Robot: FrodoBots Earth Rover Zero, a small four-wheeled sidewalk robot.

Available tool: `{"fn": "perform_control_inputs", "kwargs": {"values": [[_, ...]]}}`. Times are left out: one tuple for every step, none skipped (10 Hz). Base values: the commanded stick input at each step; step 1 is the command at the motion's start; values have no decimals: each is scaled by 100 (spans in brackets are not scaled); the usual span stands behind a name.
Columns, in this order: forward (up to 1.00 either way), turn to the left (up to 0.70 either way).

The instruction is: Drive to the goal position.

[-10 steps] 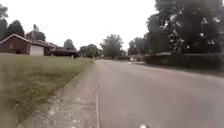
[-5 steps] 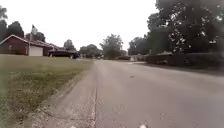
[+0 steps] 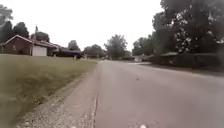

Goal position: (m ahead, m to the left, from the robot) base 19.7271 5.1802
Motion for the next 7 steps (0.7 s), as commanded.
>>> {"fn": "perform_control_inputs", "kwargs": {"values": [[70, 0], [70, 0], [70, 0], [70, 0], [70, 0], [70, 0], [70, 0]]}}
